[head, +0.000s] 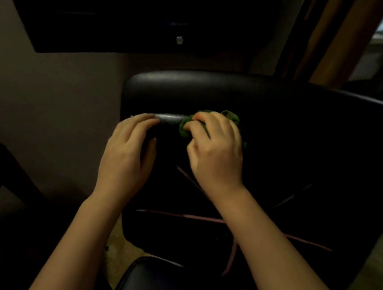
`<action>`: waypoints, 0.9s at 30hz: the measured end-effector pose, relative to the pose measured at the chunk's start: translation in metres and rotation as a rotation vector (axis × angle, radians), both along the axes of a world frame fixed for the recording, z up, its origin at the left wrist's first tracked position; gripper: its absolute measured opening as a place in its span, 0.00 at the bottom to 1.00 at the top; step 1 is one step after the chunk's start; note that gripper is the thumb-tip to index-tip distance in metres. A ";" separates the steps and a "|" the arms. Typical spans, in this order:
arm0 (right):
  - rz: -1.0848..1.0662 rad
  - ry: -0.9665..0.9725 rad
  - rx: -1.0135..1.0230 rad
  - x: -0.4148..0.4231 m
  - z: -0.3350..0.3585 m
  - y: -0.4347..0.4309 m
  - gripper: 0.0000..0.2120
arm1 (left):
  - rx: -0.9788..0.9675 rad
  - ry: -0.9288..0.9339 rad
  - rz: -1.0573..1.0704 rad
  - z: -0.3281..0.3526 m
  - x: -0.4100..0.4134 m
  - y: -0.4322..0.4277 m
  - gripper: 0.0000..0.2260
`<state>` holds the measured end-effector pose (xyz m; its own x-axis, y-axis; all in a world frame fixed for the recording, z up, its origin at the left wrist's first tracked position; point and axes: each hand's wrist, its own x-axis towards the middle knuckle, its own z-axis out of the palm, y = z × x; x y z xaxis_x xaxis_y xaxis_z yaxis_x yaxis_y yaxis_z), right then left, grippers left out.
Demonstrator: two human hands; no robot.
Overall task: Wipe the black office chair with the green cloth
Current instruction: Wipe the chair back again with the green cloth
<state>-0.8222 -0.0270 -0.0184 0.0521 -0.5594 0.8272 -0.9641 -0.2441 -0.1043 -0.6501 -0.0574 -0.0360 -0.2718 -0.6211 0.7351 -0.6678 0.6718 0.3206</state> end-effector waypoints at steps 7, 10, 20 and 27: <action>-0.115 -0.085 -0.044 -0.089 0.008 0.050 0.13 | -0.065 -0.083 -0.190 0.016 -0.081 0.022 0.16; -0.184 -0.101 -0.073 -0.120 0.002 0.070 0.12 | -0.098 -0.142 -0.226 0.020 -0.112 0.031 0.16; -0.266 -0.226 -0.239 -0.185 -0.027 0.103 0.10 | -0.148 -0.217 -0.227 0.028 -0.162 0.045 0.17; -0.120 -0.360 -0.239 -0.178 -0.034 0.083 0.17 | -0.167 -0.168 -0.048 0.024 -0.127 0.035 0.17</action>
<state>-0.9998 0.0564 -0.0519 -0.3164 -0.3349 0.8876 -0.8997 -0.1905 -0.3926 -0.7774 -0.0229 -0.0117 -0.4256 -0.4781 0.7683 -0.6685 0.7384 0.0892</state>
